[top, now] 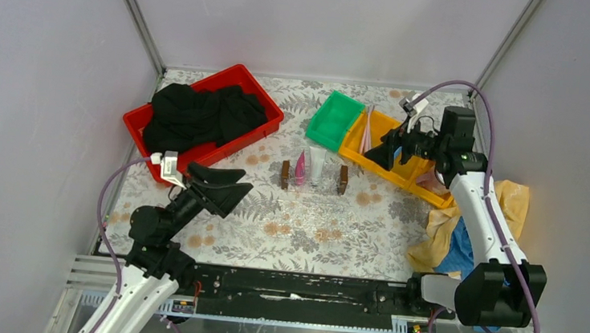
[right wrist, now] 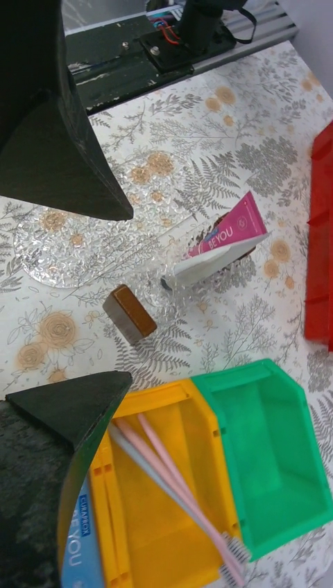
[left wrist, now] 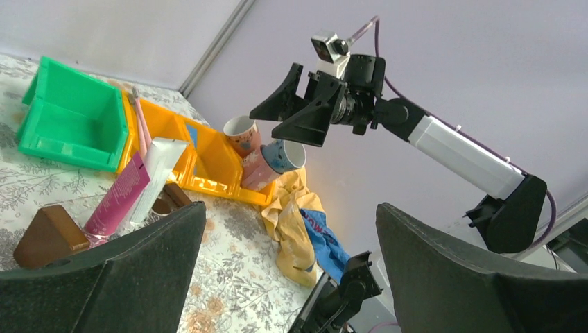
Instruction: Prepare toiletry sets of a toothbrush and toothpaste on the tray
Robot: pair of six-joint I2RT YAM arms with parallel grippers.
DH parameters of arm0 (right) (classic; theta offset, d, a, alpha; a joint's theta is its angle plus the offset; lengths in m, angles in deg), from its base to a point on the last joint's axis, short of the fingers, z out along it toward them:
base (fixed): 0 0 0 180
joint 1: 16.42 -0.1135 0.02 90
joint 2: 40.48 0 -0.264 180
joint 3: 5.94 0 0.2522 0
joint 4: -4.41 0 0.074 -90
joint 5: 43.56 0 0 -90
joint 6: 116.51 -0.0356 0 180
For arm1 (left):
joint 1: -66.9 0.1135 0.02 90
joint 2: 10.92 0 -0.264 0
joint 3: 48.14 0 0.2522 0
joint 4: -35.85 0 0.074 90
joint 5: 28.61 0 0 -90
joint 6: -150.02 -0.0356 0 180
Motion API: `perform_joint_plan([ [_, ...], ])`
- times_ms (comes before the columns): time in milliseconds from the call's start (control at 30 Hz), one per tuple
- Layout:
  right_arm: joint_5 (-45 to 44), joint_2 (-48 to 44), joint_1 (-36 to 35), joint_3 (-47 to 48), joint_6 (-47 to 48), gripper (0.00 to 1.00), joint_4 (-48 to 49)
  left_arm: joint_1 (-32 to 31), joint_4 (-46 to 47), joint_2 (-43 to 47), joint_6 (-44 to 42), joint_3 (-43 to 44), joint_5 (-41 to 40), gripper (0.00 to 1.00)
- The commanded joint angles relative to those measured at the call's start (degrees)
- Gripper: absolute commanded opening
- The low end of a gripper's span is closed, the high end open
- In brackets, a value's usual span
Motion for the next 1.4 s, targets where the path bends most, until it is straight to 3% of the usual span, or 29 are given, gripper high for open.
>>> perform_joint_plan([
  [0,0.16,-1.19,2.00,-0.46,-4.87,0.87,1.61,0.25,-3.31,2.98,0.18,0.09,-3.18,1.00],
  [267,-5.95,2.76,3.40,3.98,-9.01,0.87,0.05,0.20,-2.26,2.94,1.60,-1.15,-3.05,1.00],
  [600,-12.09,10.19,10.24,8.98,-13.52,0.83,-0.97,0.25,-7.56,2.21,-6.86,1.96,-8.94,1.00],
  [833,-20.01,14.96,10.34,11.59,-13.86,0.71,-2.94,0.24,-8.97,-4.42,-11.89,5.41,-10.61,1.00],
  [1233,-35.07,28.23,7.74,19.36,-20.58,0.48,-6.82,0.25,0.32,-15.90,-11.01,6.63,-11.15,1.00],
  [1367,-41.68,31.68,5.33,21.18,-24.51,0.48,-6.91,0.20,1.19,-18.27,-11.52,7.13,-11.14,1.00],
])
